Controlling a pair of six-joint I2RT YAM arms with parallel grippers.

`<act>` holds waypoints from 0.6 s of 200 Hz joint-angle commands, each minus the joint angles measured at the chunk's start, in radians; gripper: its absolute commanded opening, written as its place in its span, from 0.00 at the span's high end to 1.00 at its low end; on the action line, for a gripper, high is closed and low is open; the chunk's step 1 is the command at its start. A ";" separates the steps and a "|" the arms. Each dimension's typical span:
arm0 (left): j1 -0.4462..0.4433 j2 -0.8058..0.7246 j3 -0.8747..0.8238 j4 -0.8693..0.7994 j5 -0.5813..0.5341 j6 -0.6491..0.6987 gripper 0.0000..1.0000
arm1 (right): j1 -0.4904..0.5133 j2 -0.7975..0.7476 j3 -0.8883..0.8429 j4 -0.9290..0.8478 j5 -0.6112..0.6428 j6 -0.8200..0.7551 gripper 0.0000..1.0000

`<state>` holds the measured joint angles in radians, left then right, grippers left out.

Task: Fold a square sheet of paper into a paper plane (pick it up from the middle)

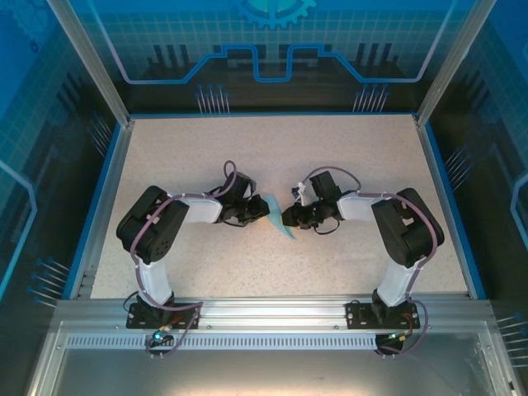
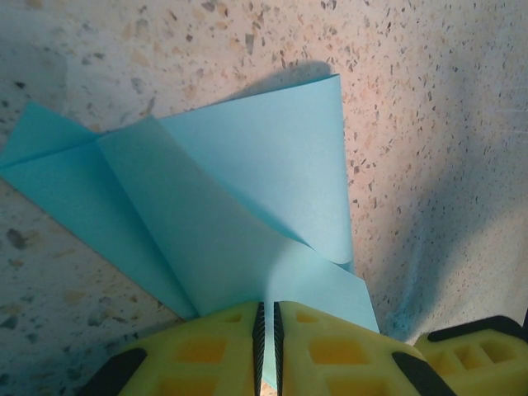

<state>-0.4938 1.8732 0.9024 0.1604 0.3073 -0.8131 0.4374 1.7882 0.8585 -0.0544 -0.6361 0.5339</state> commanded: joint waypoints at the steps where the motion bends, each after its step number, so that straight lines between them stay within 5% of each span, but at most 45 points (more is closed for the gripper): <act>1: -0.004 0.049 0.010 -0.062 -0.043 -0.003 0.83 | 0.021 -0.024 0.015 -0.079 0.028 -0.064 0.74; 120: -0.004 0.013 0.047 -0.096 -0.040 0.015 0.81 | 0.005 0.008 -0.024 -0.040 0.075 -0.048 0.99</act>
<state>-0.4942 1.8751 0.9222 0.1310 0.3035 -0.8127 0.4564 1.7866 0.8543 -0.1024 -0.5751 0.4759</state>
